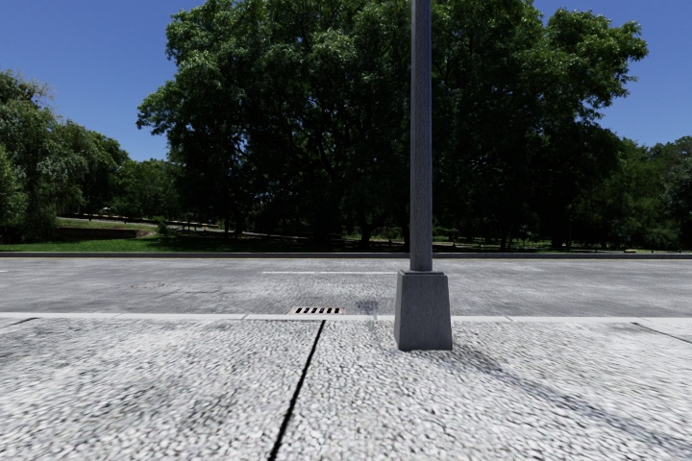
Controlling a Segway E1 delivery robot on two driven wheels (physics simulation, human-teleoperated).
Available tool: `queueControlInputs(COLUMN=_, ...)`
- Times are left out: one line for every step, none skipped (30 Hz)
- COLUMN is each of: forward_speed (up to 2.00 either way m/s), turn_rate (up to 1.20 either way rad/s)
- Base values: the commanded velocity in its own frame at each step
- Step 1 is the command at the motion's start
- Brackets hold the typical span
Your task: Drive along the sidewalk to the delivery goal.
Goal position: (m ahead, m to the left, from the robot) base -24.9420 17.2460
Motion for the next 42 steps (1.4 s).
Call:
queueControlInputs(forward_speed=0.0, turn_rate=0.0)
queueControlInputs(forward_speed=0.0, turn_rate=0.0)
queueControlInputs(forward_speed=0.0, turn_rate=0.0)
queueControlInputs(forward_speed=0.0, turn_rate=0.0)
queueControlInputs(forward_speed=0.0, turn_rate=0.0)
queueControlInputs(forward_speed=0.0, turn_rate=0.0)
queueControlInputs(forward_speed=0.0, turn_rate=0.0)
queueControlInputs(forward_speed=0.0, turn_rate=0.0)
queueControlInputs(forward_speed=0.0, turn_rate=0.0)
queueControlInputs(forward_speed=0.0, turn_rate=0.0)
queueControlInputs(forward_speed=0.0, turn_rate=0.0)
queueControlInputs(forward_speed=0.0, turn_rate=0.0)
queueControlInputs(forward_speed=0.0, turn_rate=0.0)
queueControlInputs(forward_speed=0.0, turn_rate=0.0)
queueControlInputs(forward_speed=0.0, turn_rate=0.0)
queueControlInputs(forward_speed=0.0, turn_rate=0.0)
queueControlInputs(forward_speed=0.0, turn_rate=0.0)
queueControlInputs(forward_speed=0.0, turn_rate=0.0)
queueControlInputs(forward_speed=0.0, turn_rate=0.0)
queueControlInputs(forward_speed=0.0, turn_rate=0.0)
queueControlInputs(forward_speed=0.0, turn_rate=0.0)
queueControlInputs(forward_speed=0.0, turn_rate=0.0)
queueControlInputs(forward_speed=0.0, turn_rate=0.0)
queueControlInputs(forward_speed=0.0, turn_rate=0.0)
queueControlInputs(forward_speed=0.0, turn_rate=0.0)
queueControlInputs(forward_speed=0.0, turn_rate=0.0)
queueControlInputs(forward_speed=0.0, turn_rate=0.0)
queueControlInputs(forward_speed=0.0, turn_rate=0.0)
queueControlInputs(forward_speed=0.0, turn_rate=0.0)
queueControlInputs(forward_speed=0.0, turn_rate=0.0)
queueControlInputs(forward_speed=0.0, turn_rate=-0.37)
queueControlInputs(forward_speed=0.0, turn_rate=-0.88)
queueControlInputs(forward_speed=0.0, turn_rate=-0.88)
queueControlInputs(forward_speed=0.0, turn_rate=-1.2)
queueControlInputs(forward_speed=0.0, turn_rate=-1.2)
queueControlInputs(forward_speed=0.0, turn_rate=-1.2)
queueControlInputs(forward_speed=0.0, turn_rate=-1.2)
queueControlInputs(forward_speed=0.0, turn_rate=-1.2)
queueControlInputs(forward_speed=0.0, turn_rate=-1.2)
queueControlInputs(forward_speed=0.0, turn_rate=-1.2)
queueControlInputs(forward_speed=0.0, turn_rate=-1.2)
queueControlInputs(forward_speed=0.0, turn_rate=-1.2)
